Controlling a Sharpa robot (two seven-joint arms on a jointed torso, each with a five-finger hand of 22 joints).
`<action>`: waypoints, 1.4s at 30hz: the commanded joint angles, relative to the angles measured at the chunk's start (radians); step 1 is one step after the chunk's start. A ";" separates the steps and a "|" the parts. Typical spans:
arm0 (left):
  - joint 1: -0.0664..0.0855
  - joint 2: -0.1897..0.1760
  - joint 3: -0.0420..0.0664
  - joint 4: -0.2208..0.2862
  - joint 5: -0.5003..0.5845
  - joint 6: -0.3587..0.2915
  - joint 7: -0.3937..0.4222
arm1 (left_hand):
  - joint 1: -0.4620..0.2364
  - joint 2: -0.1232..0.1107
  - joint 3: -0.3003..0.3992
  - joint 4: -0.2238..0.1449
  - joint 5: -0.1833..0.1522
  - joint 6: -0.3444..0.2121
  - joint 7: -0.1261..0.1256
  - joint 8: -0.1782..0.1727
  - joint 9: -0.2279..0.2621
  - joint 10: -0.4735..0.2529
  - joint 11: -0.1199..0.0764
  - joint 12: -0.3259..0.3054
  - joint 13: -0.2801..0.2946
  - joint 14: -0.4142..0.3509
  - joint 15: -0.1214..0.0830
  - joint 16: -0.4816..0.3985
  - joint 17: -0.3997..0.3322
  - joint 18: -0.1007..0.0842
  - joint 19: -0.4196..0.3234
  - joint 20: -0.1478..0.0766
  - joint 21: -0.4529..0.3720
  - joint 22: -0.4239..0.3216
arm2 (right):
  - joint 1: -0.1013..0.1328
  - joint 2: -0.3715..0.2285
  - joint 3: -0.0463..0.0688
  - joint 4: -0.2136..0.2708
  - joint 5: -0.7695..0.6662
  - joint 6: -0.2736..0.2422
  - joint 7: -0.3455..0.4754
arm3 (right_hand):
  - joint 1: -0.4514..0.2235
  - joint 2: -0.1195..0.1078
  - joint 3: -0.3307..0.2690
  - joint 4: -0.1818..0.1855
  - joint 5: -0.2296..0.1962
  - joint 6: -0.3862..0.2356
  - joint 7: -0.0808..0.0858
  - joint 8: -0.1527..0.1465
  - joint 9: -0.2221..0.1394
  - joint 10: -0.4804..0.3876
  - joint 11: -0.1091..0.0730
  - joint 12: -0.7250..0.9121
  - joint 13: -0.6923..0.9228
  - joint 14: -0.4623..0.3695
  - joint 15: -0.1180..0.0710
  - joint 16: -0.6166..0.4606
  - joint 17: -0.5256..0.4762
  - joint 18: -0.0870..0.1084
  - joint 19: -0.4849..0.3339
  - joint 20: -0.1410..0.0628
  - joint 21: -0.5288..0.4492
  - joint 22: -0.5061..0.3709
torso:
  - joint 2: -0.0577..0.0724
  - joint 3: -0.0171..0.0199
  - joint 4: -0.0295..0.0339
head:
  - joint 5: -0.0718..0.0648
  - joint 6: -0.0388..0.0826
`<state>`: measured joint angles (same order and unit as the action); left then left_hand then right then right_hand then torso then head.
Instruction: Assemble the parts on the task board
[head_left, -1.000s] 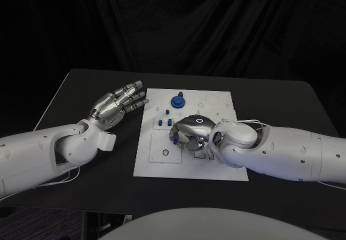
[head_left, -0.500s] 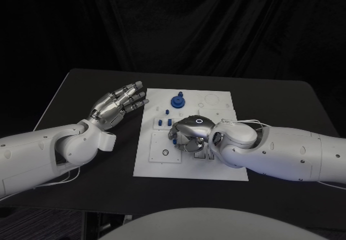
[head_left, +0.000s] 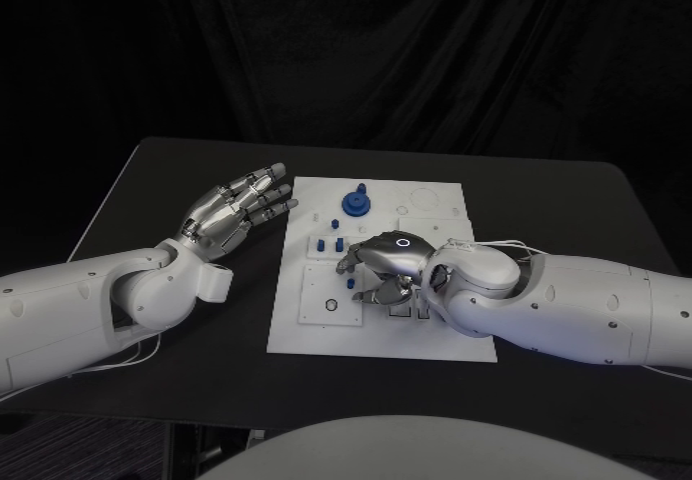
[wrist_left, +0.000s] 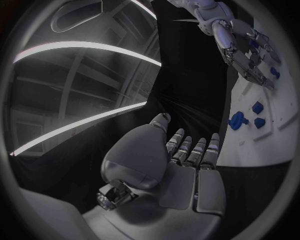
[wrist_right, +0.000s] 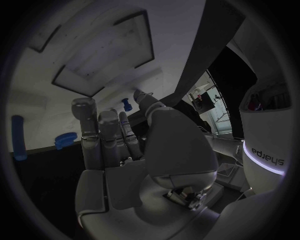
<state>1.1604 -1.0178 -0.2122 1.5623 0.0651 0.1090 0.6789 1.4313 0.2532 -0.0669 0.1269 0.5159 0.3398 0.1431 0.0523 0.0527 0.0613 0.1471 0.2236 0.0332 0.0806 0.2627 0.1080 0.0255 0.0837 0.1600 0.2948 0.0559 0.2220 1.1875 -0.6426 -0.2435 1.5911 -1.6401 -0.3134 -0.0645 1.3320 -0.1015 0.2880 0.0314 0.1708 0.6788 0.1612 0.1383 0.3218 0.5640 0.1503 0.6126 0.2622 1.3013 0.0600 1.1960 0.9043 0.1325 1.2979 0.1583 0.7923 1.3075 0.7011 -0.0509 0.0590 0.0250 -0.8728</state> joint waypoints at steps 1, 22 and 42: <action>-0.002 0.000 0.001 0.002 0.003 0.013 0.017 | -0.007 0.003 0.007 0.000 -0.001 0.006 0.000 0.004 0.001 0.000 -0.008 0.003 0.001 0.000 0.004 0.007 0.001 -0.012 0.005 0.000 0.002 -0.002 | -0.002 -0.015 0.001 0.014 0.006 -0.028 -0.008 | 0.012 0.000 -0.007 0.000 0.008 0.002 0.007 -0.007 -0.004 -0.008 -0.001 -0.002 -0.002 -0.010 0.002 -0.005 -0.003 0.010 -0.006 0.001 -0.008 0.055 | -0.001 0.0002 -0.0003 | 0.002 0.000; -0.003 -0.006 0.001 0.008 0.003 -0.001 0.032 | -0.007 0.002 0.009 -0.001 -0.001 0.008 0.000 0.006 0.002 0.000 -0.008 0.005 0.001 0.000 0.004 0.007 0.001 -0.013 0.004 0.000 0.002 -0.004 | 0.165 -0.230 -0.004 0.095 0.131 0.036 -0.110 | 0.078 0.024 0.000 -0.033 0.163 0.079 0.039 -0.008 -0.056 -0.032 0.009 -0.058 -0.073 0.026 0.006 0.041 0.047 -0.001 0.034 0.004 0.058 0.081 | -0.001 -0.0041 -0.0016 | -0.011 0.000; -0.006 -0.007 0.001 0.005 0.003 0.003 0.030 | -0.008 -0.006 0.017 -0.006 0.003 -0.007 -0.019 0.004 -0.001 0.002 0.006 0.008 0.002 -0.005 0.001 0.005 0.001 -0.011 -0.005 -0.001 -0.003 -0.014 | 0.093 -0.238 -0.004 0.032 0.131 0.017 -0.092 | 0.057 0.036 -0.051 0.019 0.067 0.091 -0.007 -0.027 -0.122 0.089 -0.004 -0.072 -0.142 0.027 -0.001 0.037 0.033 0.000 0.041 0.001 0.058 0.084 | 0.001 -0.0002 -0.0010 | -0.007 0.000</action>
<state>1.1562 -1.0256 -0.2124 1.5661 0.0654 0.1063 0.6794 1.4273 0.2491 -0.0545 0.1200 0.5159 0.3342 0.1301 0.0521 0.0533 0.0613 0.1471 0.2284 0.0341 0.0807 0.2627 0.1120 0.0255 0.0838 0.1599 0.2947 0.0559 0.2081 1.2825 -0.8819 -0.2488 1.6241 -1.5093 -0.2841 -0.1522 1.3826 -0.0723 0.2415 0.0482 0.2355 0.7630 0.1557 0.1056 0.2005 0.6471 0.1460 0.5353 0.1210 1.3270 0.0608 1.2290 0.9354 0.1325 1.3332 0.1592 0.8449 1.3074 0.7028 -0.0497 0.0587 0.0171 -0.8725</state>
